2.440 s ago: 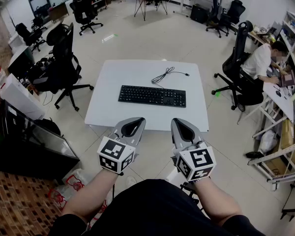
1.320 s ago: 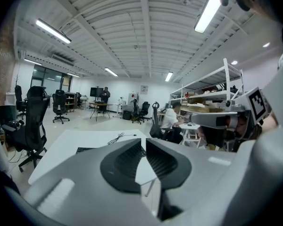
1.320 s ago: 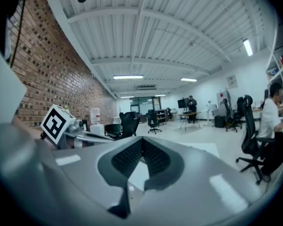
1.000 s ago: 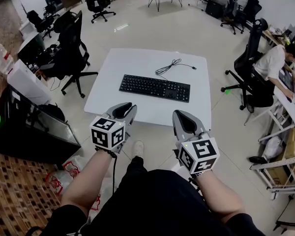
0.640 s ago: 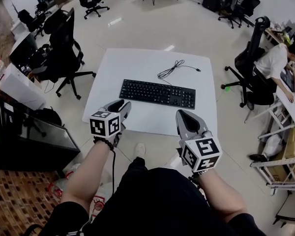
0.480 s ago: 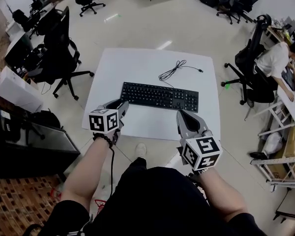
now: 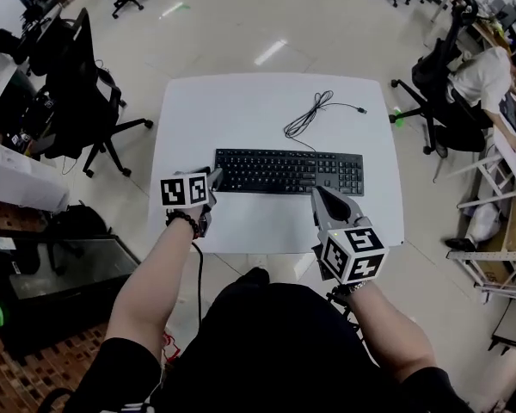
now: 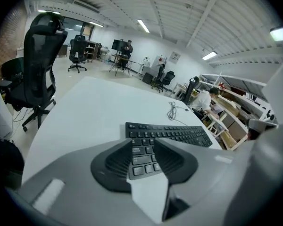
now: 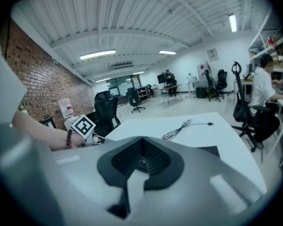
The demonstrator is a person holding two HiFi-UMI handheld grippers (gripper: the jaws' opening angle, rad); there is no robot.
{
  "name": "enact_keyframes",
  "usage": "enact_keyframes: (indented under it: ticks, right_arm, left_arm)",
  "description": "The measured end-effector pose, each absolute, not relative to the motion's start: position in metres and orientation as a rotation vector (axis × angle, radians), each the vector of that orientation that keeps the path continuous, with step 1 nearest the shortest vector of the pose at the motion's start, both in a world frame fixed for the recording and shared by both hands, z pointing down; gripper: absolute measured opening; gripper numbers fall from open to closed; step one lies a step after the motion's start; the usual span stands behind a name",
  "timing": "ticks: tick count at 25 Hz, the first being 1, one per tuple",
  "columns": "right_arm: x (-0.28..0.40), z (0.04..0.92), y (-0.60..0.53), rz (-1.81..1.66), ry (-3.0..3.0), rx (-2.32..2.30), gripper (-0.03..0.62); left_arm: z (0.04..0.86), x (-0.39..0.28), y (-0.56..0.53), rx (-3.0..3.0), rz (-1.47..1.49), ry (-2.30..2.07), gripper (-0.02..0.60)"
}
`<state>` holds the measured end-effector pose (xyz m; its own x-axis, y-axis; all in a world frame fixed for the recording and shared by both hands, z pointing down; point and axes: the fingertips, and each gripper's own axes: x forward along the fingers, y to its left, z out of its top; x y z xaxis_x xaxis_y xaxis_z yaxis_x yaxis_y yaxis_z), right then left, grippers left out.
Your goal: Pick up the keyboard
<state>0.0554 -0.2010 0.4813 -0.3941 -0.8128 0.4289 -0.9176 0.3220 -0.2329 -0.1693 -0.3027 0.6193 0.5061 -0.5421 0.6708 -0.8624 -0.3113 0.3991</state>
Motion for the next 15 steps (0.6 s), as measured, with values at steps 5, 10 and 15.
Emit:
enact_keyframes:
  ticks: [5,10,15]
  right_arm:
    - [0.064,0.506,-0.212,0.738,-2.279,1.612,0.002]
    - [0.075,0.520,-0.217,0.793,-2.225,1.649,0.002]
    - [0.079,0.530,-0.220,0.842,-2.205,1.662,0.002]
  left_arm:
    - [0.654,-0.173,-0.318,1.921,0.564,-1.063,0.130]
    - [0.673,-0.166,-0.318,1.867,0.542,-0.972,0.132]
    - [0.677,-0.164,-0.319,1.829,0.497,-0.920,0.135]
